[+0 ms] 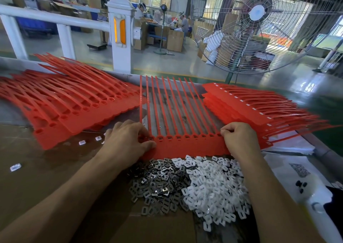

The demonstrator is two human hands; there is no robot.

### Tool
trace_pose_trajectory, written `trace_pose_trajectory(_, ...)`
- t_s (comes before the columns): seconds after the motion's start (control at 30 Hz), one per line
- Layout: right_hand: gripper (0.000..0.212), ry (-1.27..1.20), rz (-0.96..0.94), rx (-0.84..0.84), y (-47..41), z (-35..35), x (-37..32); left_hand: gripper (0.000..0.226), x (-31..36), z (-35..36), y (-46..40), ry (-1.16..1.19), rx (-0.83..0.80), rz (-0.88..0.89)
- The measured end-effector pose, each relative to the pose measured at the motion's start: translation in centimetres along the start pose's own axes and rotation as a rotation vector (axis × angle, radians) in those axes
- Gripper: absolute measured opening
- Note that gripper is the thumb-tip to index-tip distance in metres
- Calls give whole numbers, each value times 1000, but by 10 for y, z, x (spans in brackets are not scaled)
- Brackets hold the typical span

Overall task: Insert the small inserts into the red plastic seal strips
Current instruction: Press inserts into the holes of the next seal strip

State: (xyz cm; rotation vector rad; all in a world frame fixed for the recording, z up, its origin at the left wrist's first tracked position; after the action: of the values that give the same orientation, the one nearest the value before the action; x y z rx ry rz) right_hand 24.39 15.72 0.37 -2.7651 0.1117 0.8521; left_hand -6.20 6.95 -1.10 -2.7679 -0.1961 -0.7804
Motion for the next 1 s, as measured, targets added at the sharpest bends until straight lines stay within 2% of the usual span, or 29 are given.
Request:
trace_pose_trajectory(0.1, 11, 85, -44, -16, 6, -11, -11, 32, 0, 0, 1, 14, 2, 6)
trace_pose_trajectory(0.23, 24, 256, -55, -32, 12, -22, -20, 31, 0, 0, 1, 14, 6, 11)
trace_pose_trajectory(0.43, 12, 174, -14, -67, 11, -21, -11, 32, 0, 0, 1, 12, -1, 5)
trace_pose_trajectory(0.53, 19, 165, 6, -55, 8, -24, -2, 32, 2, 0, 1, 8, -4, 2)
trace_pose_trajectory(0.7, 33, 113, 49, -178, 10, -11, 0, 34, 3, 0, 1, -2, -10, 0)
trace_pose_trajectory(0.83, 35, 74, 78, -199, 10, -6, 0, 35, 4, -1, 2, 0, -5, 0)
trace_pose_trajectory(0.9, 32, 104, 57, -194, 10, -7, 0, 35, 4, -1, 3, 0, -1, 4)
trace_pose_trajectory(1.0, 12, 127, -52, -185, 13, -15, -8, 36, 5, -1, 4, -4, 3, 6)
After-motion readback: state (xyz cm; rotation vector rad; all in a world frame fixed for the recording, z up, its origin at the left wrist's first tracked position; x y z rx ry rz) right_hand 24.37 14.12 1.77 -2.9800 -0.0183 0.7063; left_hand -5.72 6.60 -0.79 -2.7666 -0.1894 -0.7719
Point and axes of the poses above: each hand's wrist, its own y-axis away from the middle knuckle, its own z-axis out of the palm, x = y × z, the point moved 5 cm from there along -y, towards the middle knuckle, and after that the axes turned 2 degrees about y, right-handed, at the moved point
